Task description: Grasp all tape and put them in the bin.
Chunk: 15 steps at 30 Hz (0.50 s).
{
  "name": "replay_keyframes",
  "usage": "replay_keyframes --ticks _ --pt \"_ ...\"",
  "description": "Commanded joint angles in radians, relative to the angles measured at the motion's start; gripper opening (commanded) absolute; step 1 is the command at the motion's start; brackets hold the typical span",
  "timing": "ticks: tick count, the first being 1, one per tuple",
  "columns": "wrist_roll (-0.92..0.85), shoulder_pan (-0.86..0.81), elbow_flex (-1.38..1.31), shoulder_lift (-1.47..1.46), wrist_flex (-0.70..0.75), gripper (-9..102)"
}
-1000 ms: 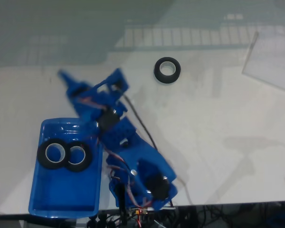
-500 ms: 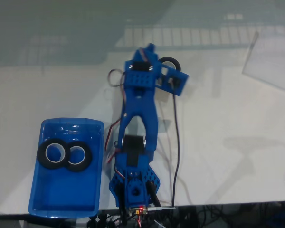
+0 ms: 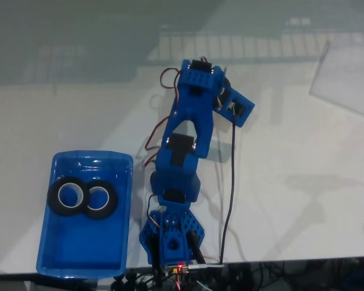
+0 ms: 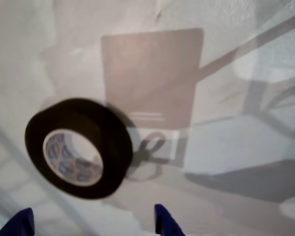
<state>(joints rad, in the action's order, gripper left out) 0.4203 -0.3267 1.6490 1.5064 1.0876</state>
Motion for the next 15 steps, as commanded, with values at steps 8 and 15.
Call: replay_keyframes --ticks 8,15 --pt "-0.005 -0.006 -0.275 -0.215 0.130 31" --pt "-0.003 -0.012 -0.446 -0.382 0.215 29"
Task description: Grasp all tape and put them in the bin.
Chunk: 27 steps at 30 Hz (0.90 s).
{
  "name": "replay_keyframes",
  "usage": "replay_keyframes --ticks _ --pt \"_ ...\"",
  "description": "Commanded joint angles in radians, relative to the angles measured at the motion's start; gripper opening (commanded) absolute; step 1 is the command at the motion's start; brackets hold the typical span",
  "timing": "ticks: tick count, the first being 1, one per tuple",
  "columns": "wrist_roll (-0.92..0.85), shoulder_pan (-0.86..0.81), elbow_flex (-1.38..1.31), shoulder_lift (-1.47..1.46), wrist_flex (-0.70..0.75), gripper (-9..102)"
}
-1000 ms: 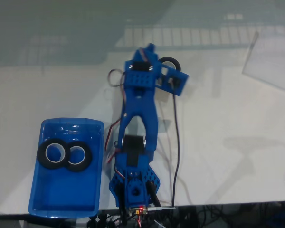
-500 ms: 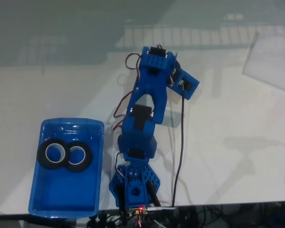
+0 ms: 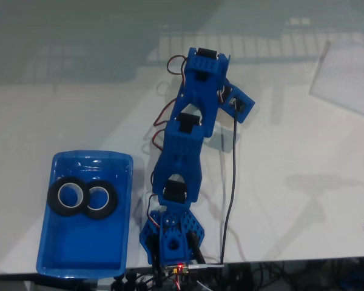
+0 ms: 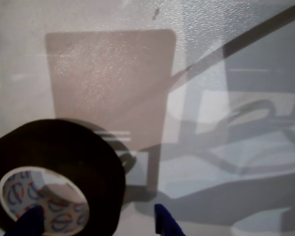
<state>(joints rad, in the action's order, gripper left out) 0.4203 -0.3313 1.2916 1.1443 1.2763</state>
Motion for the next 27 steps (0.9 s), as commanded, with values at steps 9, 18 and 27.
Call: replay_keyframes --ticks 9,18,27 --pt "-0.009 -0.009 -0.173 -0.112 0.064 11" --pt "-0.006 -0.014 -0.173 -0.098 0.064 0" --pt "-0.011 -0.002 -0.166 0.032 0.055 0"
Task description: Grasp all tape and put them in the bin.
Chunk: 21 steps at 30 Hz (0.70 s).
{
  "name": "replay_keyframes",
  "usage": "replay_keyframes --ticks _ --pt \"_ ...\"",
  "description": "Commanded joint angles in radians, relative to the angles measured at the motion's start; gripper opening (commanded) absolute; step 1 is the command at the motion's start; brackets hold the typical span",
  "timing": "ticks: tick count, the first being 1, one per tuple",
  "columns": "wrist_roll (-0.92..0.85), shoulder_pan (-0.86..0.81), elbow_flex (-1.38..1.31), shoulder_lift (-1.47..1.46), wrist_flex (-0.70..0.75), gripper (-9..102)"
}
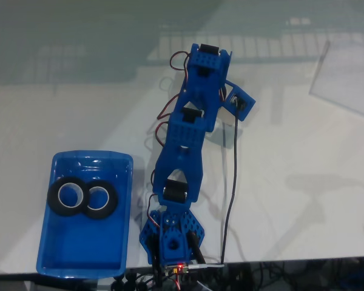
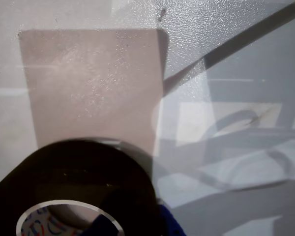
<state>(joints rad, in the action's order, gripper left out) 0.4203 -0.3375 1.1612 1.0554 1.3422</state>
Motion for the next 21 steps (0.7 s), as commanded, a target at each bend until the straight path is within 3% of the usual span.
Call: replay_keyframes --ticks 1,10,21 --pt "-0.014 0.011 -0.032 0.155 -0.011 0" --pt "-0.112 0.196 0.192 0.689 -0.015 0" --pt "-0.265 0.703 0.627 1.356 -0.005 0"
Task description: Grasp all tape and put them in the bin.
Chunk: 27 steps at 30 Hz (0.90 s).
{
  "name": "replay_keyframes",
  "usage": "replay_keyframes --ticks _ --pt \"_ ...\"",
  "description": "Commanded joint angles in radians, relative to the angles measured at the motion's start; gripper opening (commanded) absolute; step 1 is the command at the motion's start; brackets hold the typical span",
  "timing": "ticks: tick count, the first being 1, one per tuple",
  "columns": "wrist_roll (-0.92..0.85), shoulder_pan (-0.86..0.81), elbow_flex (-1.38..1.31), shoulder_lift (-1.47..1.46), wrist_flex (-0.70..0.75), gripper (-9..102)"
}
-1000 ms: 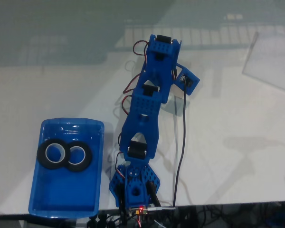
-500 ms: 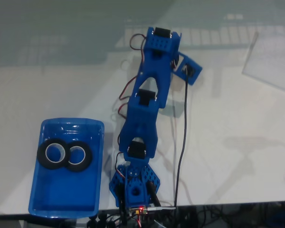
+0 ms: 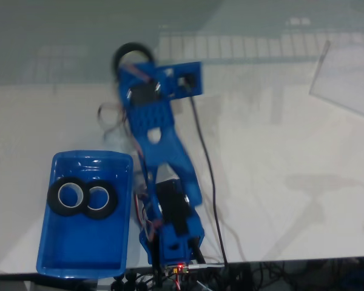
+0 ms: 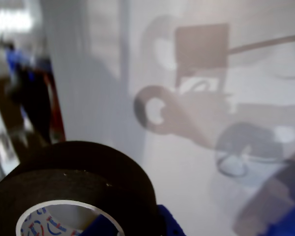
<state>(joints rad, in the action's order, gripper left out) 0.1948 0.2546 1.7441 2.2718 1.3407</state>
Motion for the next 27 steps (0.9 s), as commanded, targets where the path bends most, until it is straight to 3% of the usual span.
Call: replay_keyframes --ticks 1,9,14,27 --pt "-0.063 0.163 0.067 0.175 0.009 0" --pt "-0.250 0.540 0.339 0.449 0.021 0" --pt "-0.359 0.713 0.408 0.514 0.140 0" --pt "-0.549 0.781 0.558 0.552 0.121 0"
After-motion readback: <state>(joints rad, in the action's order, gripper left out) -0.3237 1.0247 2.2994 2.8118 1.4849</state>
